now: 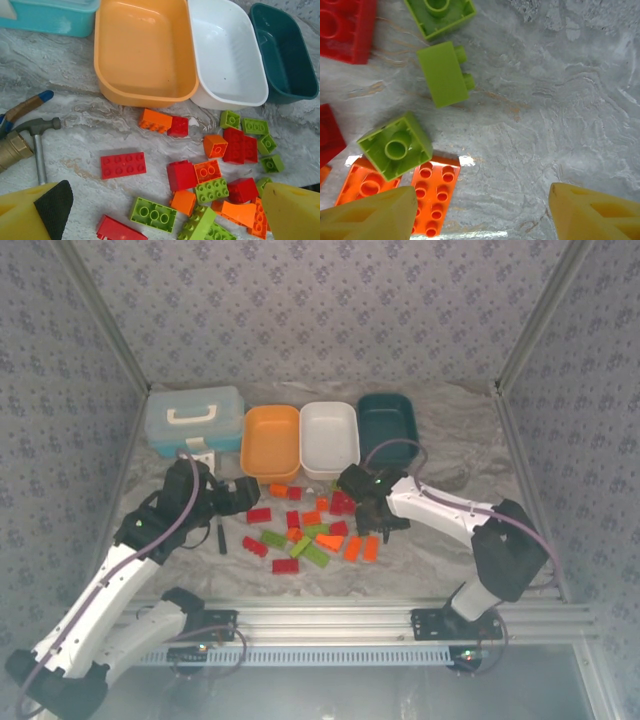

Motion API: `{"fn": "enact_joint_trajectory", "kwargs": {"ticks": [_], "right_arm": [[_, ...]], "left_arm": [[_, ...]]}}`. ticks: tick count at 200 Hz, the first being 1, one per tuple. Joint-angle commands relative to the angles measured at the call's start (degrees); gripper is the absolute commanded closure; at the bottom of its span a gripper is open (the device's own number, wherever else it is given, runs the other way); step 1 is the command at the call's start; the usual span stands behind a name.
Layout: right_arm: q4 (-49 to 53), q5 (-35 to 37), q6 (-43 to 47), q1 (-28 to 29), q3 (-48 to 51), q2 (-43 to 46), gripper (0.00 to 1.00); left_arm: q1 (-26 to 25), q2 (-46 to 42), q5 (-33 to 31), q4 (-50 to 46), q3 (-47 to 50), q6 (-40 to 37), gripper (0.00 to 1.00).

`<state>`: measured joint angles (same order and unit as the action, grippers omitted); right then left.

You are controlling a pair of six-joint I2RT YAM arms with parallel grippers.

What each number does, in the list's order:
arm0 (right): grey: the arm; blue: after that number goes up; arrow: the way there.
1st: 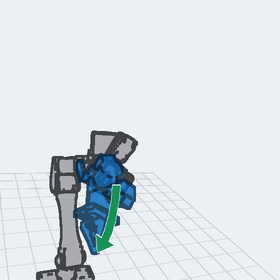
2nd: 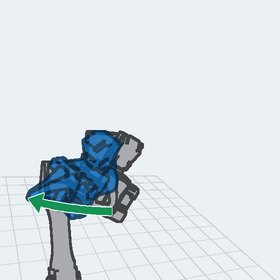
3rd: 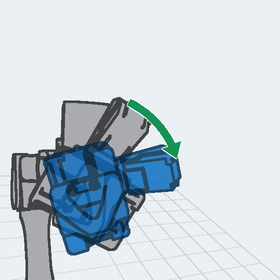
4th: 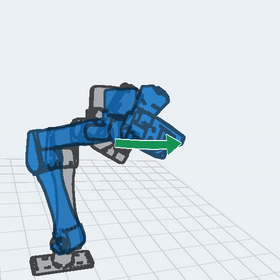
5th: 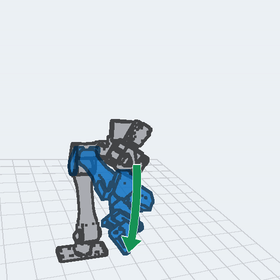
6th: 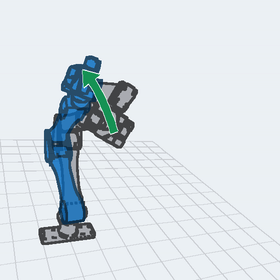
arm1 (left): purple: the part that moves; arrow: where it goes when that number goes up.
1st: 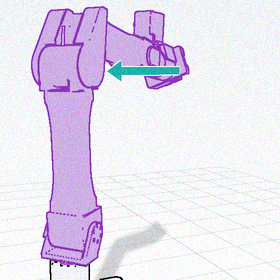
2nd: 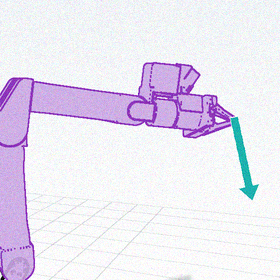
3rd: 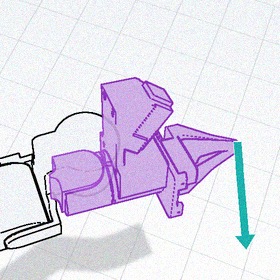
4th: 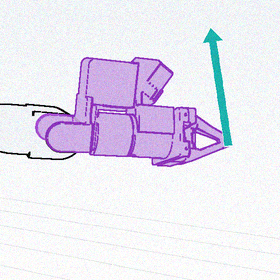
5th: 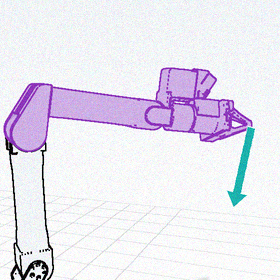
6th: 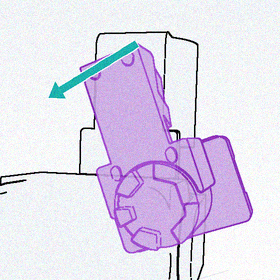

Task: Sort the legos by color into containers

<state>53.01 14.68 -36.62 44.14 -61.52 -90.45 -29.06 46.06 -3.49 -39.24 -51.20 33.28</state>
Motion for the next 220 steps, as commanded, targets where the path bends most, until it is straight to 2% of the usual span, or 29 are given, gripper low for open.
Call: {"fn": "enact_joint_trajectory", "kwargs": {"ticks": [1,31,98,136,154,220], "right_arm": [[-2.5,-2.4,0.1,-2.1,-0.6,-2.7,0.30],[-6.4,-4.7,3.5,-5.8,-1.8,-5.2,0.34],[-9.5,-8.4,4.5,-8.4,-6.3,-11.1,0.37],[-10.0,-8.6,5.0,-8.8,-6.3,-12.3,0.37],[-10.4,-9.3,5.2,-9.4,-6.3,-13.3,0.41],[-11.4,-9.3,5.2,-9.4,-8.6,-15.2,0.44]], "left_arm": [[-0.5,-0.4,1.2,-1.2,0.7,0.9,0.01],[-0.7,-0.5,1.4,-1.0,0.9,1.3,0.01],[-0.9,-1.4,1.6,-0.7,1.4,1.6,0.01],[-1.1,-2.0,1.6,-0.5,1.5,1.4,0.01],[-1.1,-2.1,1.6,-0.7,1.6,1.3,0.01],[-1.2,-2.5,1.6,-0.1,2.6,2.4,0.01]]}}
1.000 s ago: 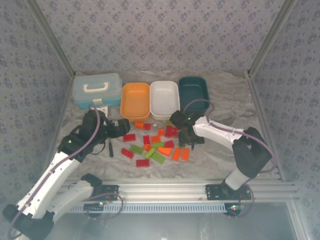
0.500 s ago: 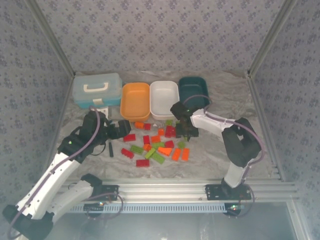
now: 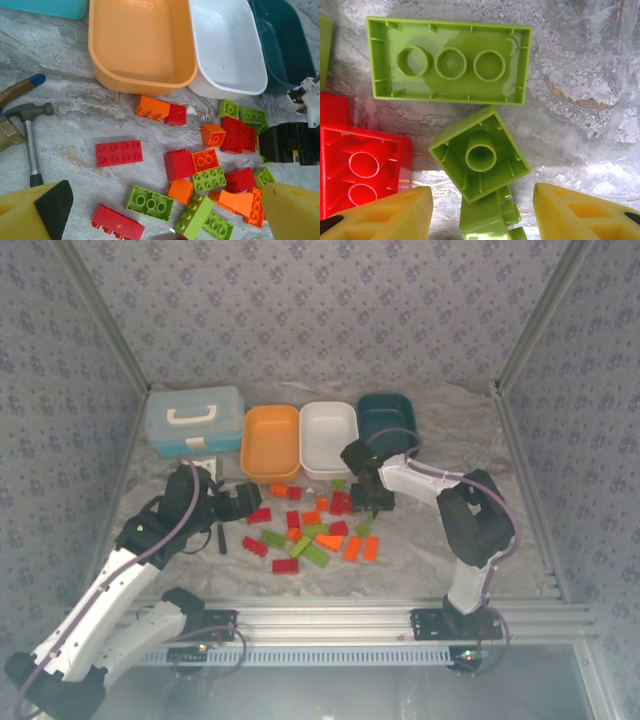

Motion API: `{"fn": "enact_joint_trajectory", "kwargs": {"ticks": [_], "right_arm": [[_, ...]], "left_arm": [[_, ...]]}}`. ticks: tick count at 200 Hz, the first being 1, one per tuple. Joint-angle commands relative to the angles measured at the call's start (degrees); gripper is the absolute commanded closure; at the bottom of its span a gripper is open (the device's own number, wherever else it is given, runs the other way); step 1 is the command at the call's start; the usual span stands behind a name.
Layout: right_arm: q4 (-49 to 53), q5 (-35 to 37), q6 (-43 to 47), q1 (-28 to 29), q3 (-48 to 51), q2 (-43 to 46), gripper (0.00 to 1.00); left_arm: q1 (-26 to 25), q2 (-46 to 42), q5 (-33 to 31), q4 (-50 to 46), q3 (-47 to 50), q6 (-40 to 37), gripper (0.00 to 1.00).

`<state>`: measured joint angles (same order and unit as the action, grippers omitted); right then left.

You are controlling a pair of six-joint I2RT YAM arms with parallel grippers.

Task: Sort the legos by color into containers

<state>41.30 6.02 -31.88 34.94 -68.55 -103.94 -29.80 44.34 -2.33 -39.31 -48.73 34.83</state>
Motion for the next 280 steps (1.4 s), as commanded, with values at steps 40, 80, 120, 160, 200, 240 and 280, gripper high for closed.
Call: {"fn": "enact_joint_trajectory", "kwargs": {"ticks": [40,80,120,160,200,240,280], "right_arm": [[0.3,-0.9,0.3,0.0,-2.3,-2.9,0.49],[1.6,0.3,-0.4,0.8,-2.2,-2.5,0.51],[1.4,1.5,-1.8,2.1,2.5,-0.2,0.50],[0.7,2.4,-2.3,1.8,5.7,1.3,0.57],[0.9,2.4,-2.2,1.8,5.4,2.2,0.72],[3.4,3.8,-2.8,2.3,5.0,5.7,0.75],[8.6,4.6,-1.8,-0.1,0.8,12.0,0.74]], "left_arm": [[-0.4,-0.9,0.1,-0.3,0.1,0.9,0.01],[-0.4,-0.9,0.1,-0.3,0.0,0.8,0.01],[-0.4,-0.9,0.1,-0.4,0.0,0.8,0.01],[-0.4,-0.9,0.1,-0.2,0.0,0.7,0.01],[-0.5,-0.8,0.3,-0.2,0.3,1.0,0.01],[-0.5,-0.9,0.4,-0.3,0.7,1.1,0.01],[-0.5,0.1,0.6,0.1,1.0,1.1,0.01]]}}
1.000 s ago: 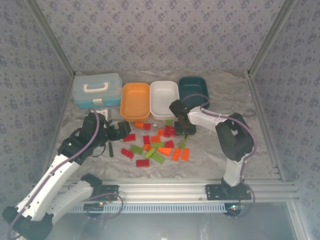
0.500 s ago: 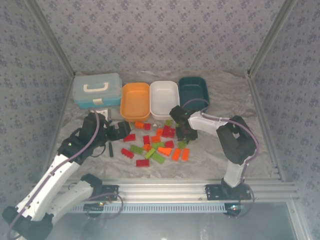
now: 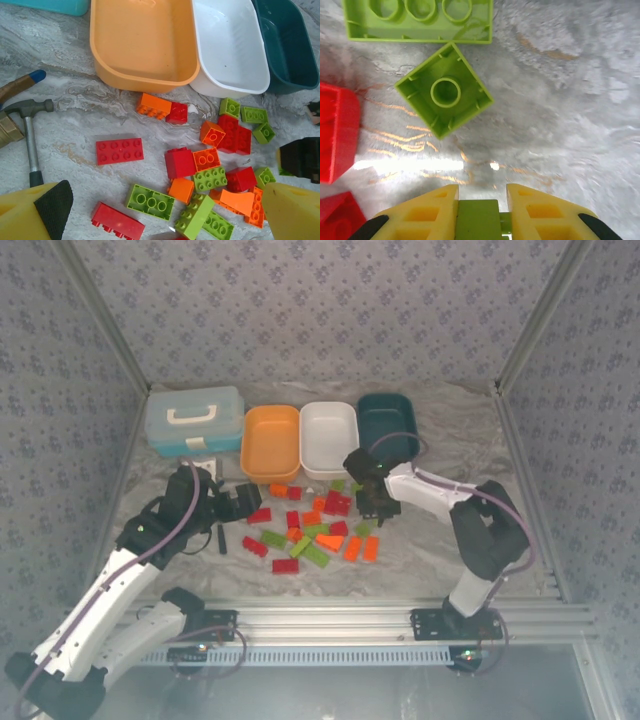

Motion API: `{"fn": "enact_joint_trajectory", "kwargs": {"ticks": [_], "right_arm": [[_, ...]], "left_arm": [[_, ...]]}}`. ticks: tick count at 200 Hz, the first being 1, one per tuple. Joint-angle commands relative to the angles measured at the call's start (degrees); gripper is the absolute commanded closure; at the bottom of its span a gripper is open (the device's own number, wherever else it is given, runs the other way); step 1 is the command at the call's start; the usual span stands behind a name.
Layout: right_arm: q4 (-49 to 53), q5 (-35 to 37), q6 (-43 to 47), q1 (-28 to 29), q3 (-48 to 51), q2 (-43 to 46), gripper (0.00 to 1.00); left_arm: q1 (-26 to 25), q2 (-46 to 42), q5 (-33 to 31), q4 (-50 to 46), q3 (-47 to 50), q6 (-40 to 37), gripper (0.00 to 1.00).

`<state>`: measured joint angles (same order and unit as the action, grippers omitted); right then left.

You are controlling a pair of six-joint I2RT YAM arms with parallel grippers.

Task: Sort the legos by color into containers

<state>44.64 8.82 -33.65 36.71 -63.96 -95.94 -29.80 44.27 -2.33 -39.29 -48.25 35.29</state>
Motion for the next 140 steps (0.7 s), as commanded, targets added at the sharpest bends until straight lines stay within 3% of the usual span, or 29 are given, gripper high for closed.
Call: {"fn": "enact_joint_trajectory", "kwargs": {"ticks": [1,27,65,140], "right_arm": [[5.4,1.7,0.1,-2.0,-3.8,4.0,0.74],[7.8,0.8,3.6,-8.3,-14.6,1.8,0.73],[9.8,-1.5,6.4,-16.3,-31.7,-9.3,0.73],[10.9,-2.3,5.0,-22.5,-48.5,-26.8,0.72]], "left_arm": [[-0.5,0.2,0.6,0.1,0.5,0.6,0.01],[-0.6,1.5,0.8,0.1,0.9,1.2,0.01],[-1.0,2.5,0.8,2.2,1.2,1.9,0.01],[-1.9,6.8,0.7,2.4,0.7,2.4,0.01]]}}
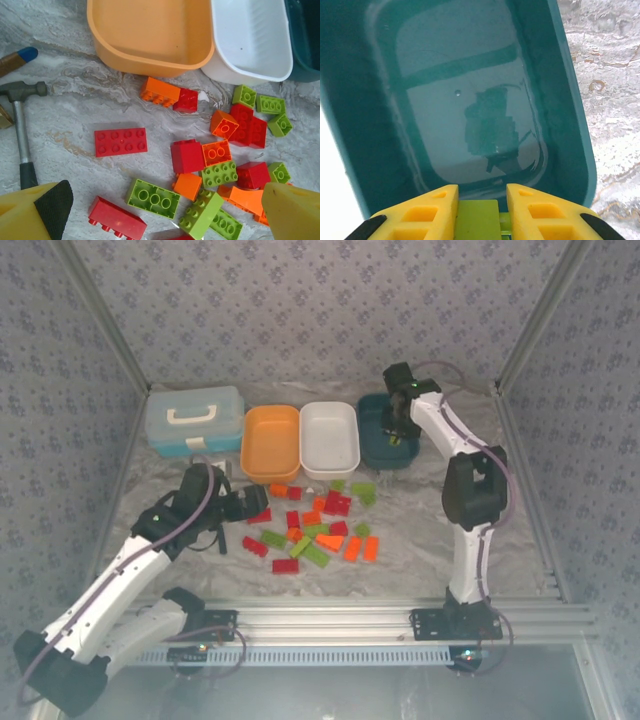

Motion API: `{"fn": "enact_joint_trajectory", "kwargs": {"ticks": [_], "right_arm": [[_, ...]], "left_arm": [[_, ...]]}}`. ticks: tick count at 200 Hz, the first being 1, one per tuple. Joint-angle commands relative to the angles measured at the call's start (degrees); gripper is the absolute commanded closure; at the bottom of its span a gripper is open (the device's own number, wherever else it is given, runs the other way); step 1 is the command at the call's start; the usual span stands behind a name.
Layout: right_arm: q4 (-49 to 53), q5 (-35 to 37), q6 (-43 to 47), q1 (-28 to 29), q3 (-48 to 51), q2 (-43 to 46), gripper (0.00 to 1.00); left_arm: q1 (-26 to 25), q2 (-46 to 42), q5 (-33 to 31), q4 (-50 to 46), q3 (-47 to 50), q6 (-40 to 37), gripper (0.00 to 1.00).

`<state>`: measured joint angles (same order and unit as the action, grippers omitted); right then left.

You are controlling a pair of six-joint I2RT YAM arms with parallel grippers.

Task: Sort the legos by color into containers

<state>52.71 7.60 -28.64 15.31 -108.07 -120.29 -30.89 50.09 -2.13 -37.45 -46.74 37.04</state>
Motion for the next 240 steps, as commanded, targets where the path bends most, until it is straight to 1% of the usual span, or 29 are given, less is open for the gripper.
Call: {"fn": "enact_joint_trajectory", "kwargs": {"ticks": [1,31,44,60,116,141,161,177,192,208,225,240], "right_arm": [[2.9,-1.0,0.0,-1.1,-4.5,-2.6,0.72],[5.6,-1.1,-0.4,-1.6,-9.5,-8.6,0.72],[5.8,-0.9,-0.3,-1.6,-10.3,-10.1,0.71],[6.0,-0.8,-0.4,-1.6,-10.9,-11.2,0.68],[7.4,-0.7,-0.5,-1.8,-12.8,-14.1,0.68],[8.0,-0.8,-0.5,-1.7,-13.5,-14.8,0.65],[8.7,-0.8,-0.5,-1.7,-14.3,-15.6,0.64],[8.9,-0.8,-0.4,-1.6,-14.4,-15.7,0.59],[9.7,0.2,-0.2,-1.4,-15.0,-15.1,0.58],[9.4,2.4,0.8,-0.3,-14.8,-12.1,0.56],[8.4,5.1,1.9,1.8,-13.8,-6.8,0.49],[6.9,7.5,2.4,4.1,-11.7,-0.7,0.45]], "left_arm": [[-0.9,1.0,0.6,0.6,-0.8,0.7,0.01],[-1.3,1.8,0.5,1.2,-0.7,1.2,0.01],[-1.6,2.3,0.4,1.6,-0.9,1.5,0.01],[-2.3,2.8,0.4,2.1,-1.1,1.8,0.01],[-4.7,5.1,-0.8,2.4,-2.4,1.7,0.01],[-5.2,5.5,-1.2,2.7,-2.3,1.9,0.01],[-5.5,5.7,-1.3,2.9,-2.4,2.1,0.01],[-5.9,5.7,-1.5,3.0,-2.5,2.1,0.01],[-6.0,5.9,-2.1,2.6,-2.7,2.1,0.01],[-6.1,6.1,-3.4,1.5,-3.0,2.4,0.01],[-6.0,6.9,-5.4,0.1,-3.3,2.8,0.01],[-6.1,8.8,-7.3,-1.1,-4.2,3.3,0.01]]}}
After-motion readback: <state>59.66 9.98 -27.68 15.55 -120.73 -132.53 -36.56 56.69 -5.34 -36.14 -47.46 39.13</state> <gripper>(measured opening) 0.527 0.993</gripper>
